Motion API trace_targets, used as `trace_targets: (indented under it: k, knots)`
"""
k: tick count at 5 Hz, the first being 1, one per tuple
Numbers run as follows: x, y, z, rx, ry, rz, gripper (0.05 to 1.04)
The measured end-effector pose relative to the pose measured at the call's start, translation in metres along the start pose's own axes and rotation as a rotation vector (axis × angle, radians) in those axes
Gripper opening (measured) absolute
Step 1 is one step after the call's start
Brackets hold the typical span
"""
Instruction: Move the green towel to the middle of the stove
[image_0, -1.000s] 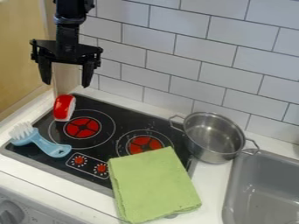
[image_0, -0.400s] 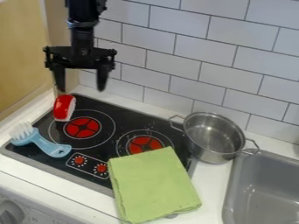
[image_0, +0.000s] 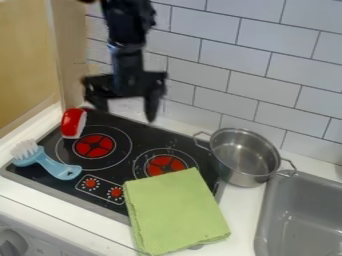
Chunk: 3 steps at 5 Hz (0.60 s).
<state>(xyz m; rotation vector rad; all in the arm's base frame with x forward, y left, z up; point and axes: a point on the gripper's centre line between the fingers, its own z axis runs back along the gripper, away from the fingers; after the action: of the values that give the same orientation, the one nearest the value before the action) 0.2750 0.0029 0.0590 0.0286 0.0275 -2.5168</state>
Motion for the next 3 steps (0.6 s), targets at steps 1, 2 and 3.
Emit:
trace_targets:
  k: [1,2,3]
  knots:
    - [0.017,0.01,-0.005,-0.017,-0.009,-0.03,0.998]
    - [0.038,0.021,-0.01,-0.007,-0.029,-0.052,0.998]
    - [0.054,0.03,-0.012,-0.02,-0.034,-0.094,0.998]
